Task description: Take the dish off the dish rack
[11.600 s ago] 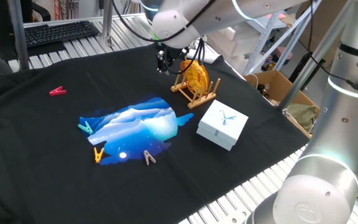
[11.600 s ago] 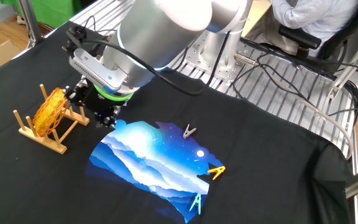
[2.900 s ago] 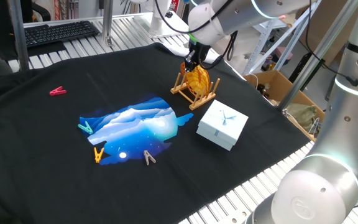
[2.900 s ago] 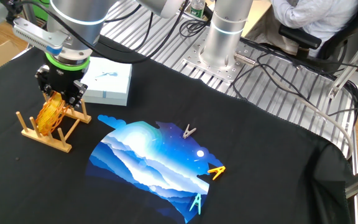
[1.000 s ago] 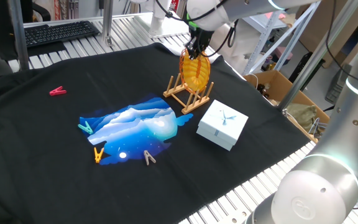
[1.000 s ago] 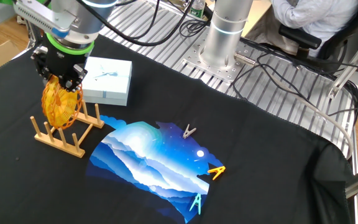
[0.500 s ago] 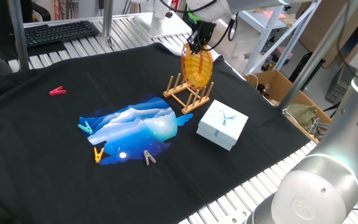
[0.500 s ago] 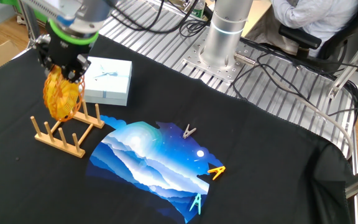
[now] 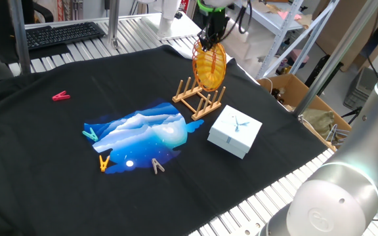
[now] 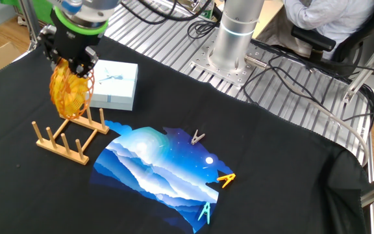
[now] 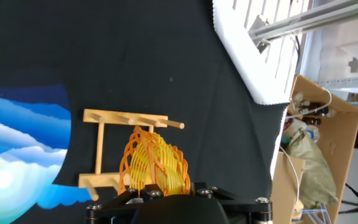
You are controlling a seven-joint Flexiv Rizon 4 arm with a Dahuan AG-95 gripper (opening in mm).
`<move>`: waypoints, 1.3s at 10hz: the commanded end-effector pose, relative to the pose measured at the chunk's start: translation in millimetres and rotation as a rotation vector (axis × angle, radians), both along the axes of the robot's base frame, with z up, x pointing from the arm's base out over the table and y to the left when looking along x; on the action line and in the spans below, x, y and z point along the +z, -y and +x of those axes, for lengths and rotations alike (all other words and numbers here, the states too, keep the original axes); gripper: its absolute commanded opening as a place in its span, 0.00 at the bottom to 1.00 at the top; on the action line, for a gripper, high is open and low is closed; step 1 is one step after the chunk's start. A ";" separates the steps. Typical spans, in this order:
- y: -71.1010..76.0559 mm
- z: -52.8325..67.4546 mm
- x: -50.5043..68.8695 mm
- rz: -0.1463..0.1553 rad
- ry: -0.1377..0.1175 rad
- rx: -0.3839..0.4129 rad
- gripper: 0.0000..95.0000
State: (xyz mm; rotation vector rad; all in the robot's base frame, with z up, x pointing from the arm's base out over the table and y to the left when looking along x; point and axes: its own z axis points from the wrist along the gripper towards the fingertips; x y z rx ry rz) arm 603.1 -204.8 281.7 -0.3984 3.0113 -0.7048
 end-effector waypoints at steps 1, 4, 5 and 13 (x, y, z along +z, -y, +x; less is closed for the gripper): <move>-5.4 -5.3 5.3 -0.001 -0.009 -0.006 0.00; -17.8 -12.5 12.9 0.013 -0.022 -0.020 0.00; -21.3 -14.3 14.5 0.020 -0.025 -0.027 0.00; -100.2 -23.1 5.7 0.180 -0.050 -0.230 0.00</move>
